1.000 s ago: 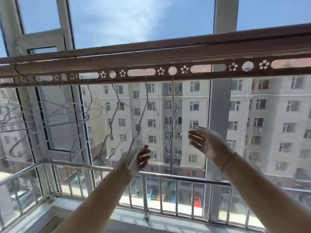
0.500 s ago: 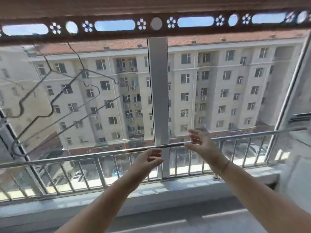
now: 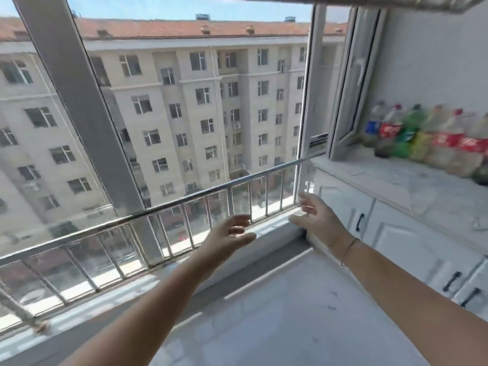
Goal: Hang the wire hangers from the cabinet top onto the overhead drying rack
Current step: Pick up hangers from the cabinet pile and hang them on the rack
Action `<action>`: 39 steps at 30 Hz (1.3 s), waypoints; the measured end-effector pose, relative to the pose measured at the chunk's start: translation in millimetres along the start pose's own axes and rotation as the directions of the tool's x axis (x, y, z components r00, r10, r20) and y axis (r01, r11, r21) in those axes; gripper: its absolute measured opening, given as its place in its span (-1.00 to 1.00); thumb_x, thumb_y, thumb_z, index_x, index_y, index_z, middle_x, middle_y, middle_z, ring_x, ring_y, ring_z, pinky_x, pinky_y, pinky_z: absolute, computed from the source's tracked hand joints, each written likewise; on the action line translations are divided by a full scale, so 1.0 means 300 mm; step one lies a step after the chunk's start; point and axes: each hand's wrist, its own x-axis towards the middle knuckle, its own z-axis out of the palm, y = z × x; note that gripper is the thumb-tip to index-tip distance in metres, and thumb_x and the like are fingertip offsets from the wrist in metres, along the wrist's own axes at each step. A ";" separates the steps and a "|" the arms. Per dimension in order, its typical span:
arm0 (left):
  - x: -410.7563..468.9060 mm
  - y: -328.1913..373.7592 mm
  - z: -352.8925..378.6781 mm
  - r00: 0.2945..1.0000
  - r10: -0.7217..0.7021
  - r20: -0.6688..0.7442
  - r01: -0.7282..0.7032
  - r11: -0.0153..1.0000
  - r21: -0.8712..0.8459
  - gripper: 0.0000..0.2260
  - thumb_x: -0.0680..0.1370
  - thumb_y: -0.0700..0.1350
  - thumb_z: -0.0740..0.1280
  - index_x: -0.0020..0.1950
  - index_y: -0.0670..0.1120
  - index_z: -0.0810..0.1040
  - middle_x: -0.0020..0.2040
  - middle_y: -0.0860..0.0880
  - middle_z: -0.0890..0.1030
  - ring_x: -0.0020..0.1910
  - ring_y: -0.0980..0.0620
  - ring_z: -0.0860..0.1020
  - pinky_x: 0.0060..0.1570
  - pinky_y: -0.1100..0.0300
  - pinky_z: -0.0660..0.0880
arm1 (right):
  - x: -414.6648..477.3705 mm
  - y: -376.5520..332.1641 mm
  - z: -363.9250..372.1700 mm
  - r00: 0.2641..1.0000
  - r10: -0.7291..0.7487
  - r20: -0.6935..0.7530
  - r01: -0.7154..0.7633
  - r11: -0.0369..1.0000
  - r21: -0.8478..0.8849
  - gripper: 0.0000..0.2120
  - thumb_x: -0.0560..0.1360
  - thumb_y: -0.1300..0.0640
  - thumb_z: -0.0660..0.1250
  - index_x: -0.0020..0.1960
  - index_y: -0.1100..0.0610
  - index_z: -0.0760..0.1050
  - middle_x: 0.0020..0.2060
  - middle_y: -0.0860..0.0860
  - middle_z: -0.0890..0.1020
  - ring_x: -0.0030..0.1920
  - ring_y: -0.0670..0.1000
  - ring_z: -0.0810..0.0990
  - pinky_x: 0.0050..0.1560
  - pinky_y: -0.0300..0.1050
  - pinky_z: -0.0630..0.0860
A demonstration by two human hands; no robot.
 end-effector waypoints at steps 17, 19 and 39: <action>0.642 0.101 0.945 0.908 0.039 0.418 -0.017 0.998 -0.056 -0.64 0.43 -0.16 0.46 0.20 -0.05 0.52 0.13 -0.04 0.59 0.11 0.02 0.54 0.08 0.25 0.50 | -0.016 0.443 -0.939 0.848 0.254 -0.466 -0.261 0.964 0.052 -0.38 0.41 0.18 0.44 0.40 0.06 0.27 0.23 0.01 0.38 0.26 -0.03 0.37 0.19 -0.16 0.32; 0.747 0.098 1.036 0.885 0.044 0.464 -0.013 0.998 -0.068 -0.66 0.43 -0.11 0.46 0.19 0.01 0.54 0.14 -0.01 0.59 0.13 0.04 0.55 0.13 0.18 0.50 | 0.024 0.491 -1.029 0.814 0.277 -0.511 -0.279 0.957 0.074 -0.41 0.42 0.18 0.43 0.38 0.06 0.29 0.21 0.00 0.40 0.25 -0.03 0.39 0.19 -0.16 0.34; 1.666 0.088 1.806 0.784 -0.088 0.615 0.069 0.996 0.056 -0.74 0.50 -0.17 0.39 0.19 -0.09 0.54 0.06 -0.05 0.59 -0.04 0.14 0.56 -0.12 0.44 0.43 | 0.527 0.978 -1.781 0.555 0.516 -0.653 -0.377 0.855 0.356 -0.77 0.46 0.30 0.34 0.11 0.21 0.50 -0.09 0.05 0.57 -0.23 -0.07 0.49 -0.20 -0.23 0.41</action>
